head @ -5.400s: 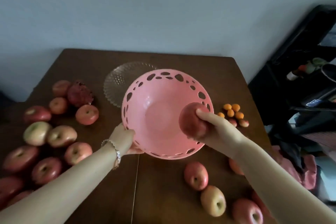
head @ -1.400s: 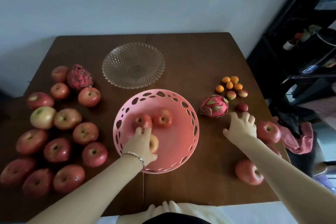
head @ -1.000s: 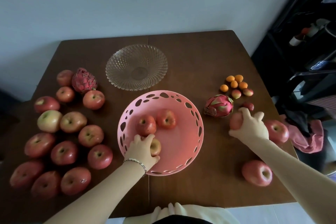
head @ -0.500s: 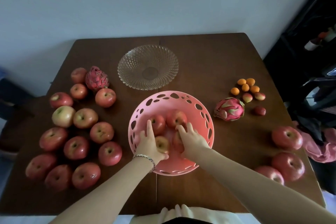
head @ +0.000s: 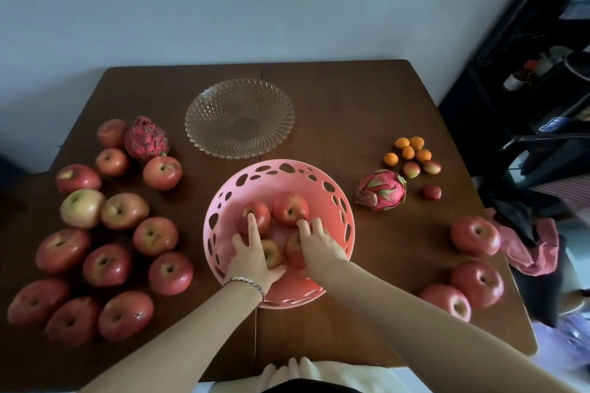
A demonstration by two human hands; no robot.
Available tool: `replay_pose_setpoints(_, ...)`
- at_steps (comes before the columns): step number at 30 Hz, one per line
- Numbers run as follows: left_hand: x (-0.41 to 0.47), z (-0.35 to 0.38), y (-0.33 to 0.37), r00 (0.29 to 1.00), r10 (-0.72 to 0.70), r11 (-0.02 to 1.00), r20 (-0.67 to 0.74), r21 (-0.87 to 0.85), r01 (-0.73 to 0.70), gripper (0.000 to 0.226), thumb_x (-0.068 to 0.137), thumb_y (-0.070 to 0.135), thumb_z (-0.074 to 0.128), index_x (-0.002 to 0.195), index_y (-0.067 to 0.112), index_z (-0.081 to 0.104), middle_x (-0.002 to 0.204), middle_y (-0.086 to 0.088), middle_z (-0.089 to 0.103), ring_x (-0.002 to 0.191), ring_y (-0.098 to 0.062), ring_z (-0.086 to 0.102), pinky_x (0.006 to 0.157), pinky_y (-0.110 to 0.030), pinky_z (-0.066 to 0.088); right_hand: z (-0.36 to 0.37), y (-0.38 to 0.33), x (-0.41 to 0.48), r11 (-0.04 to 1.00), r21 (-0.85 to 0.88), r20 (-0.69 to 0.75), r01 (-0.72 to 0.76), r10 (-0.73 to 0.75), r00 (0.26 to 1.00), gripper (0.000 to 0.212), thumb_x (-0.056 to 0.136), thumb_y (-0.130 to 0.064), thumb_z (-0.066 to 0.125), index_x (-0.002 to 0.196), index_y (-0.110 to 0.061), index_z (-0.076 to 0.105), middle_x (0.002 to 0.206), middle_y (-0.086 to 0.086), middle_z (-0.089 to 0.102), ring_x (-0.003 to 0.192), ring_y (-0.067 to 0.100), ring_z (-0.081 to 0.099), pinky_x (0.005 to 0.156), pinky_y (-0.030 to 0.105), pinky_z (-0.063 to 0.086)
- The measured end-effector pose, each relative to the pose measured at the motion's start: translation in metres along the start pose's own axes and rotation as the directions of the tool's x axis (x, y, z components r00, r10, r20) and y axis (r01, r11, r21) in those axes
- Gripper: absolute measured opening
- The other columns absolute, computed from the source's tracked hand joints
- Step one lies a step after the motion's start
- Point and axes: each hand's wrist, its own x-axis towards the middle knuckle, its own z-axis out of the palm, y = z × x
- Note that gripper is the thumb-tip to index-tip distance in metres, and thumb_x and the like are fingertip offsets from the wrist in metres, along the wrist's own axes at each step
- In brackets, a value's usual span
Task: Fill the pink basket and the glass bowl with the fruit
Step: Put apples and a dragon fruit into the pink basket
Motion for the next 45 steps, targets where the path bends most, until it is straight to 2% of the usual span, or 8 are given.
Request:
replay_pose_setpoints(12,-0.001,0.001,0.003,0.998,-0.029,0.997,0.056,0.075,0.025,0.108,0.079,0.027,0.070,0.146,0.031,-0.015,0.152,-0.023,-0.014,0.126,-0.035,0.046,0.107,-0.037,0.039,-0.069,0.089,-0.052,0.987,0.160,-0.350,0.000,0.057,0.935,0.034,0.085,-0.023,0.056,0.119,-0.023,0.055,0.116,0.002,0.055,0.104,0.022,0.057,0.081,0.033,0.050)
replay_pose_setpoints(17,-0.003,-0.001,0.014,1.000,-0.016,0.978,0.011,0.207,0.014,0.099,0.080,0.025,0.065,0.147,0.028,-0.009,0.152,-0.024,-0.016,0.130,-0.040,0.039,0.107,-0.040,0.036,-0.057,0.151,-0.087,0.935,-0.347,0.316,-0.070,0.187,0.930,0.089,0.065,-0.039,0.076,0.139,-0.036,0.027,0.134,0.005,0.033,0.122,0.025,0.035,0.096,0.036,0.040)
replay_pose_setpoints(23,-0.009,-0.006,0.017,0.954,0.247,0.956,-0.168,0.203,-0.212,0.085,0.079,0.022,0.064,0.148,0.017,0.014,0.155,-0.018,-0.003,0.143,-0.036,0.005,0.118,-0.041,0.016,-0.026,0.170,-0.095,0.794,-0.603,0.318,0.075,0.153,0.936,0.084,0.070,-0.039,0.072,0.140,-0.025,0.029,0.130,0.005,0.047,0.118,0.024,0.046,0.100,0.037,0.033)
replay_pose_setpoints(29,-0.040,-0.019,0.051,0.866,0.492,0.850,-0.094,-0.165,-0.501,0.077,0.073,0.028,0.075,0.137,0.028,0.033,0.140,-0.002,0.034,0.123,-0.018,0.046,0.097,-0.034,0.046,-0.055,0.139,-0.101,0.976,0.188,-0.083,-0.113,0.130,0.988,0.077,0.060,-0.043,0.076,0.126,-0.031,0.039,0.108,-0.003,0.045,0.085,0.012,0.058,0.075,0.023,0.051)
replay_pose_setpoints(33,-0.061,-0.017,0.098,0.850,0.398,0.586,0.344,-0.809,0.053,0.046,0.075,0.032,0.073,0.109,0.045,0.045,0.125,-0.006,0.050,0.105,-0.023,0.062,0.080,-0.038,0.056,-0.078,0.090,-0.102,0.901,0.428,-0.282,0.070,0.059,0.958,0.081,0.057,-0.044,0.082,0.126,-0.030,0.042,0.114,-0.005,0.045,0.095,0.009,0.054,0.074,0.011,0.044)
replay_pose_setpoints(36,-0.057,-0.010,0.113,0.895,0.349,0.518,0.277,-0.853,0.062,0.039,0.077,0.017,0.073,0.097,0.042,0.051,0.115,-0.006,0.053,0.097,-0.028,0.064,0.064,-0.039,0.060,-0.081,0.075,-0.104,0.914,0.391,-0.237,0.106,-0.011,0.971,0.092,0.058,-0.042,0.084,0.135,-0.029,0.036,0.122,-0.004,0.042,0.103,0.010,0.051,0.087,0.017,0.046)
replay_pose_setpoints(40,-0.051,-0.008,0.114,0.920,0.230,0.584,0.316,-0.802,0.129,0.031,0.079,0.022,0.070,0.101,0.032,0.051,0.105,-0.008,0.058,0.054,-0.025,0.065,0.043,-0.025,0.053,-0.077,0.118,-0.104,0.991,0.037,-0.015,-0.127,0.127,0.992,0.100,0.069,-0.034,0.079,0.146,-0.025,0.017,0.138,0.001,0.037,0.121,0.018,0.046,0.093,0.028,0.047)
replay_pose_setpoints(45,-0.046,-0.010,0.123,0.926,0.142,0.656,0.349,-0.734,0.176,0.013,0.086,0.033,0.055,0.098,0.026,0.052,0.083,-0.006,0.062,0.045,-0.019,0.061,0.042,-0.021,0.046,-0.040,0.185,-0.100,0.723,-0.093,-0.028,-0.684,0.685,0.728,0.070,0.081,-0.036,0.063,0.141,-0.028,0.028,0.136,0.014,0.034,0.121,0.033,0.042,0.096,0.043,0.046)
